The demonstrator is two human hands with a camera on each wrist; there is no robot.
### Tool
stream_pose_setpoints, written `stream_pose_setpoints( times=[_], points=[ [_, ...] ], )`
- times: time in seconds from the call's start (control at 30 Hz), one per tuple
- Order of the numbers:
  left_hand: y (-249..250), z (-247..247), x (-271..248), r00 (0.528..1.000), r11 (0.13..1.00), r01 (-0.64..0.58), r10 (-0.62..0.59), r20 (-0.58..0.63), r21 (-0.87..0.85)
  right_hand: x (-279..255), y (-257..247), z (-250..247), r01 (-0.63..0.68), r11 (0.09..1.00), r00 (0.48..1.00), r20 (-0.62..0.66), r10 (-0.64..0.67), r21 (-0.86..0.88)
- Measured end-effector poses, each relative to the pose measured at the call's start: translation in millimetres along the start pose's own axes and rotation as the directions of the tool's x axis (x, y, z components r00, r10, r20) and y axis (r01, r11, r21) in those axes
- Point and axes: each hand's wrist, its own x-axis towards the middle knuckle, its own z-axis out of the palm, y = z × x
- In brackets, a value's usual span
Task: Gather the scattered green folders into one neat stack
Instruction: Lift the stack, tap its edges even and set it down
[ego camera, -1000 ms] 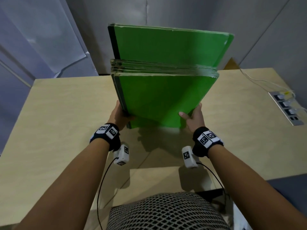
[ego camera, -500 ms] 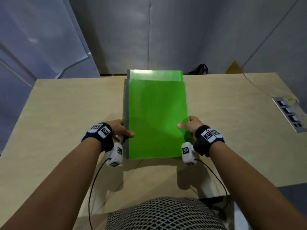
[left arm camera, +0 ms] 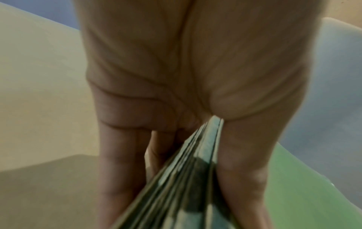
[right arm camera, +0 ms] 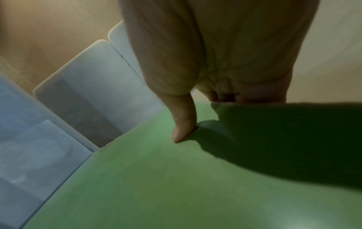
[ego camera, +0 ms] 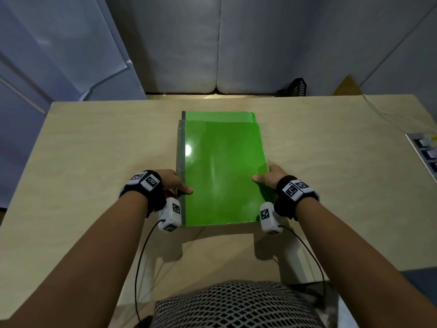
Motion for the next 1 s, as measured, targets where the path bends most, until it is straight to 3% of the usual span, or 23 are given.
stream_pose_setpoints(
  times=[0.27, 0.43, 0.63, 0.83, 1.0],
  points=[
    [0, -9, 5, 0.999, 0.998, 0.031, -0.028, -0.038, 0.059, -1, -11, 5, 0.055, 0.998, 0.998, -0.019, -0.056, -0.023],
    [-3, -5, 6, 0.998, 0.998, 0.032, -0.029, -0.058, 0.055, -2, -12, 8, 0.048, 0.974, 0.994, -0.089, -0.069, -0.221],
    [-1, 1, 6, 0.996, 0.995, -0.002, -0.007, -0.088, -0.095, -6, -14, 6, 0.011, 0.913, 0.985, -0.150, -0.079, -0.408],
    [-3, 0, -1, 0.991, 0.986, -0.026, 0.005, -0.131, -0.166, -7, -15, 5, 0.093, 0.985, 0.982, -0.150, -0.115, -0.148],
    [0, -1, -6, 0.987, 0.942, -0.070, 0.018, -0.158, -0.329, -9, -19, -1, 0.100, 0.994, 0.991, -0.088, -0.097, 0.034]
  ],
)
